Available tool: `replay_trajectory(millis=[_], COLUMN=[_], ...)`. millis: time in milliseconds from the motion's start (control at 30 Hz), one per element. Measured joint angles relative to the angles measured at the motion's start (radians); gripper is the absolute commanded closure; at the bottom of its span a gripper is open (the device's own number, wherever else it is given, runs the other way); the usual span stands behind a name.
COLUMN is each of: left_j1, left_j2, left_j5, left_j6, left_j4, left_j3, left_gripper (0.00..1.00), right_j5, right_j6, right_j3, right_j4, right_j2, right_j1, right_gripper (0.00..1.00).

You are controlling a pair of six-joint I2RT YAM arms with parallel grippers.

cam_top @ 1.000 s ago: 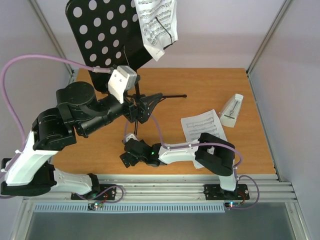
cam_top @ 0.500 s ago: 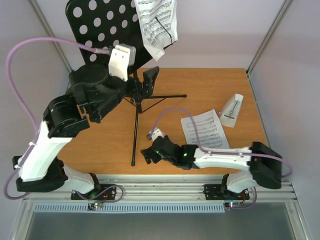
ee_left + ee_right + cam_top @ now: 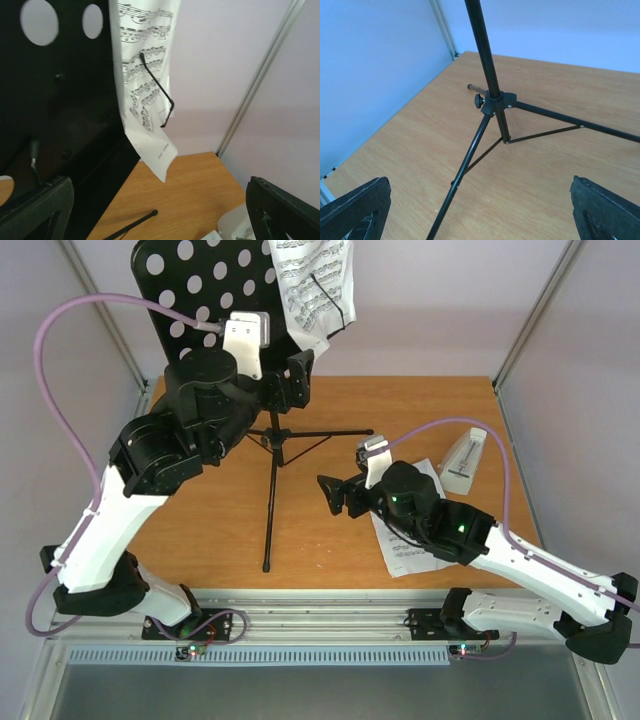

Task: Pack up the instrument practice props
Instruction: Adjust the music stand at the center of the board, then pick up the sheet music from the music stand.

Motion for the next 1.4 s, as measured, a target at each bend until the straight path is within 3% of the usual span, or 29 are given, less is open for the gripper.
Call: replay_trajectory(millis=[367,667,1200,1400], left_j1=[0.047,0.074,0.134,0.155], left_j2=[0.071,0.088,0.133,0.14], left_j5=[-0.08,-0.061,0.024,0.055], left_j6=[-0.011,-0.018,-0.025,-0.048], left_j4=[0.011,0.071,0.123,0.129], left_j3=[0.028,0.013,0.015,0.01], left_gripper=[0.07,0.24,0.31,0.51], right_j5=[0.012,0.055,-0.064,-0.157], right_j6=[-0.011,-0.048,-0.091,-0.091], right_j3=[0.012,0.084,0.294,0.364], right_j4=[-0.084,-0.094,-0.071,-0.071], right_j2=[-0.046,-0.031,0.066,0.125], right_j1=[0.0,-0.003,-0.192,-0.285], right_gripper=[0.02,0.02,0.01,0.01])
